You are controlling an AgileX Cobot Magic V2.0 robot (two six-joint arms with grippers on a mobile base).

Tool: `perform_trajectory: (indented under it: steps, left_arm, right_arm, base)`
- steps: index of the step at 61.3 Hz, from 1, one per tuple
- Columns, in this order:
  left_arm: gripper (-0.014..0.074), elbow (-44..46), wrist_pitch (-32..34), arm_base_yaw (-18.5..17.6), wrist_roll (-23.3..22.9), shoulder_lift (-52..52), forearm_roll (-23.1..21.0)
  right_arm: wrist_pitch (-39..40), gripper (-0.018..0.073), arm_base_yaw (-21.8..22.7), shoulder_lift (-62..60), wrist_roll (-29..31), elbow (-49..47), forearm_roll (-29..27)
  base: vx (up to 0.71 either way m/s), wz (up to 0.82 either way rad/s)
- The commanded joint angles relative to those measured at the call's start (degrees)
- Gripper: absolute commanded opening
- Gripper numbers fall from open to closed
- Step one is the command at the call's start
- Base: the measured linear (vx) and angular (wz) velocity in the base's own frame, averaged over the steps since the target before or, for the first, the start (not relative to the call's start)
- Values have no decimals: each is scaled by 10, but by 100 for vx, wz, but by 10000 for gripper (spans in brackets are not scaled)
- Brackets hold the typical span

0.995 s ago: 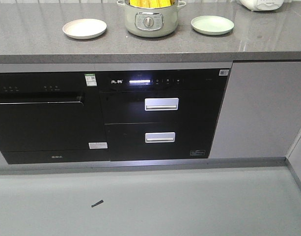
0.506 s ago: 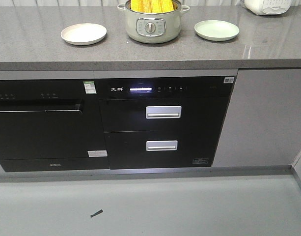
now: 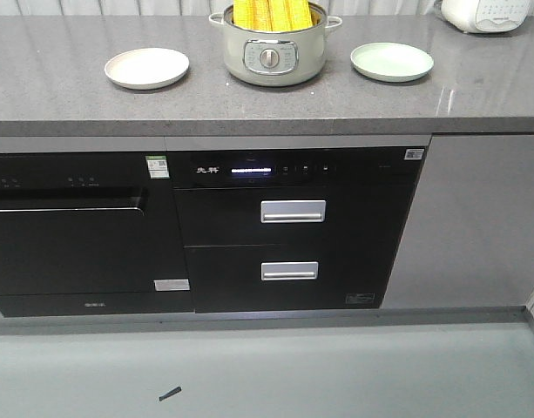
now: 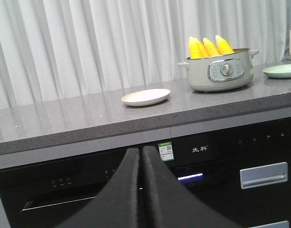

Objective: Distribute corn equally
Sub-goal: 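Drive the base toward the counter with the pot and plates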

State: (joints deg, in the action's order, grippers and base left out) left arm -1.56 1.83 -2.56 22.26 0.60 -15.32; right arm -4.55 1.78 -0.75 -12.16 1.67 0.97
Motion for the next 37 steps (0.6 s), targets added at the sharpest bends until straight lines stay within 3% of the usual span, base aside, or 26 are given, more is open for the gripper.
perform_trajectory:
  steps: [1,37]
  left_arm:
    - [-7,-2,43,1,-2,9,-1]
    - [-7,-2,43,1,-2,9,-1]
  right_arm:
    - [46,-4,4,3,4,4,4]
    - [46,-4,4,3,4,4,4]
  base:
    - [9,0]
    - [10,0]
